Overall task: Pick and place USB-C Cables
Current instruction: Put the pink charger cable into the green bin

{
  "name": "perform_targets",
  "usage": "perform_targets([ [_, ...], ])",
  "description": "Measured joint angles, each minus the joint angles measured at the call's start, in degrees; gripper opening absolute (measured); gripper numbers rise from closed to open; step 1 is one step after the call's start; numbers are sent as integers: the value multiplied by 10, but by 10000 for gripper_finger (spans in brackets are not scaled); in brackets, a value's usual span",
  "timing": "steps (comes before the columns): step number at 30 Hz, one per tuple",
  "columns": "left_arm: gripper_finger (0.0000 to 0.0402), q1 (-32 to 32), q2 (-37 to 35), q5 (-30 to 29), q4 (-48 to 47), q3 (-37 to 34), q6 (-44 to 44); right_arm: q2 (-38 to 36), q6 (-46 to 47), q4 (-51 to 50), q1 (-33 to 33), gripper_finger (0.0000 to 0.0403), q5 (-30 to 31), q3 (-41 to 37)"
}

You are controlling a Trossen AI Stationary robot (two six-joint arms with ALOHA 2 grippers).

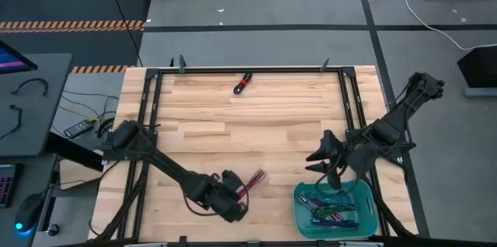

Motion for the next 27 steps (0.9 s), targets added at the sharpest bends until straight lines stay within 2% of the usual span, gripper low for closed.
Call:
perform_targets([
  [3,17,3,-27,-112,37,-1,-1,-6,-1,15,-21,140,-2,0],
  [5,17,9,-47,-187,94,0,26,-5,-1,24,-39,142,-11,0],
  [8,17,25,-60,-243,192,1,116,5,-16,68,-72,149,-44,0],
  [12,17,58,-59,-208,346,0,264,28,-69,190,-110,169,-101,0],
  [16,17,90,-59,-153,447,0,342,40,-104,297,-135,196,-156,0],
  [21,17,109,-59,-150,546,-1,411,34,-141,357,-144,227,-138,1],
  [27,18,116,-59,-135,610,-1,465,37,-194,414,-146,230,-94,1],
])
